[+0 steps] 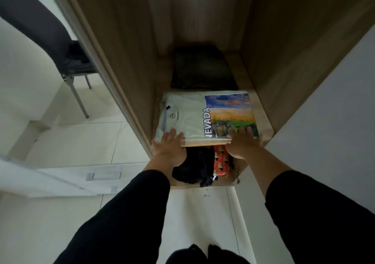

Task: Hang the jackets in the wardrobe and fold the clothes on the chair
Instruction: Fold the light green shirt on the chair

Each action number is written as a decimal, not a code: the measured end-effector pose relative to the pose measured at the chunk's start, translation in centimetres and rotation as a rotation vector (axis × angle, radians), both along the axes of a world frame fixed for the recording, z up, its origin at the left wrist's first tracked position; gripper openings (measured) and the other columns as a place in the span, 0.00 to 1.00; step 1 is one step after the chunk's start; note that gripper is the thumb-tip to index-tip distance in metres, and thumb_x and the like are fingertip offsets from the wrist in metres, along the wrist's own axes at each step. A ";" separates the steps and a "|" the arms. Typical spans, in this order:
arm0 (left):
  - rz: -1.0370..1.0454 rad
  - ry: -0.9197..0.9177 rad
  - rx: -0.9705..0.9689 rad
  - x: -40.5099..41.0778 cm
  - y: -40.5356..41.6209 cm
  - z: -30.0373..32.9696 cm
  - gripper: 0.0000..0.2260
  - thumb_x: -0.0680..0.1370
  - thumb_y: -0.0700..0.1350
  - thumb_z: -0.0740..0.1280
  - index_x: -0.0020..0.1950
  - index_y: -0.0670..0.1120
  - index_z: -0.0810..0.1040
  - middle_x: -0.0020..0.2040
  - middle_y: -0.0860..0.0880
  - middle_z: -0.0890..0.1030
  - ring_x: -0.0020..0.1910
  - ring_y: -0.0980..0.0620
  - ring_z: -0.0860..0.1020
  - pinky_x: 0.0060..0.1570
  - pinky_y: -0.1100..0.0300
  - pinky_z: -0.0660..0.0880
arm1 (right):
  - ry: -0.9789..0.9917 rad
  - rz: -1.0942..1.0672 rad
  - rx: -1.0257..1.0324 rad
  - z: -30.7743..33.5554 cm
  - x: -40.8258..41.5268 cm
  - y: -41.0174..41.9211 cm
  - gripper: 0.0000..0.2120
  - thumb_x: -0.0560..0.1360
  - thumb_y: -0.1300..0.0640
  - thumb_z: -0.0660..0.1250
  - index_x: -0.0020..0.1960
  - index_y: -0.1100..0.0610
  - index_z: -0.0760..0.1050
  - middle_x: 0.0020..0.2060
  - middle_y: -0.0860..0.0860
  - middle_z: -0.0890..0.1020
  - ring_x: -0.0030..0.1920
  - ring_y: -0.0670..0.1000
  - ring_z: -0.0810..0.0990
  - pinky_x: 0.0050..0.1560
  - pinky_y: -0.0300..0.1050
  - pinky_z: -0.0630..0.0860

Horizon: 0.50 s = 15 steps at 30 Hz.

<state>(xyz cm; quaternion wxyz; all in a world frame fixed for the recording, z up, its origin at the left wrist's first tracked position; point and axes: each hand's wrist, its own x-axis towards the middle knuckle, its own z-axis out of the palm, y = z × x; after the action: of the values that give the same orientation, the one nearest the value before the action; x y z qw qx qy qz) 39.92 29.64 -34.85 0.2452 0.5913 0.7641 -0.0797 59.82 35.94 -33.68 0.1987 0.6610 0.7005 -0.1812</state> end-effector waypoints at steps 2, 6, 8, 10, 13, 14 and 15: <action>0.008 -0.037 -0.023 -0.2 -2.1 1.6 0.27 0.81 0.51 0.54 0.78 0.55 0.48 0.79 0.53 0.42 0.77 0.49 0.41 0.73 0.40 0.45 | -0.007 0.013 -0.014 1.9 -0.4 -2.6 0.28 0.78 0.51 0.57 0.76 0.44 0.54 0.78 0.53 0.46 0.77 0.58 0.40 0.72 0.68 0.40; 0.040 -0.076 0.007 -0.5 -7.7 5.5 0.22 0.80 0.50 0.55 0.74 0.53 0.61 0.77 0.50 0.56 0.76 0.45 0.50 0.71 0.37 0.49 | -0.009 0.055 -0.038 6.6 -1.1 -8.7 0.25 0.80 0.48 0.54 0.76 0.42 0.55 0.78 0.53 0.44 0.77 0.58 0.40 0.72 0.66 0.40; 0.066 -0.110 0.052 -0.6 -11.1 8.0 0.21 0.79 0.49 0.56 0.73 0.53 0.64 0.75 0.49 0.61 0.75 0.44 0.55 0.71 0.37 0.52 | 0.034 0.077 -0.062 8.9 -1.9 -11.6 0.25 0.80 0.49 0.54 0.76 0.42 0.55 0.78 0.53 0.44 0.77 0.58 0.38 0.72 0.65 0.38; 0.082 -0.093 0.108 -0.9 -14.4 10.5 0.21 0.79 0.49 0.57 0.73 0.52 0.64 0.74 0.48 0.64 0.73 0.44 0.58 0.71 0.38 0.55 | 0.085 0.104 -0.079 11.2 -3.1 -14.0 0.24 0.80 0.52 0.54 0.75 0.43 0.56 0.78 0.53 0.42 0.76 0.58 0.36 0.72 0.65 0.36; 0.142 -0.052 0.120 -1.7 -19.2 13.7 0.22 0.80 0.50 0.56 0.74 0.51 0.62 0.74 0.47 0.63 0.73 0.44 0.58 0.70 0.39 0.57 | 0.110 0.229 -0.049 14.3 -5.1 -17.2 0.23 0.81 0.51 0.53 0.75 0.45 0.57 0.78 0.54 0.44 0.76 0.58 0.37 0.72 0.66 0.36; 0.178 -0.043 0.109 -1.9 -20.8 14.5 0.22 0.81 0.50 0.56 0.75 0.52 0.61 0.75 0.47 0.62 0.74 0.45 0.57 0.71 0.40 0.56 | 0.107 0.287 -0.028 15.1 -5.9 -18.2 0.24 0.80 0.51 0.53 0.76 0.45 0.57 0.78 0.54 0.46 0.76 0.59 0.38 0.72 0.66 0.37; 0.221 -0.037 0.105 -2.1 -22.4 15.2 0.22 0.81 0.50 0.56 0.75 0.52 0.60 0.75 0.48 0.61 0.74 0.46 0.57 0.71 0.40 0.55 | 0.108 0.341 -0.008 15.8 -6.6 -19.2 0.24 0.80 0.50 0.53 0.76 0.46 0.56 0.78 0.54 0.47 0.76 0.59 0.39 0.72 0.66 0.37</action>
<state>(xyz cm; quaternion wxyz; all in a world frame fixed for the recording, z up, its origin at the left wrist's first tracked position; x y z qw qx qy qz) 37.86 7.20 -19.62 0.2354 0.5169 0.8231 -0.0012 53.23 16.72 -17.91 0.1911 0.5211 0.8114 -0.1830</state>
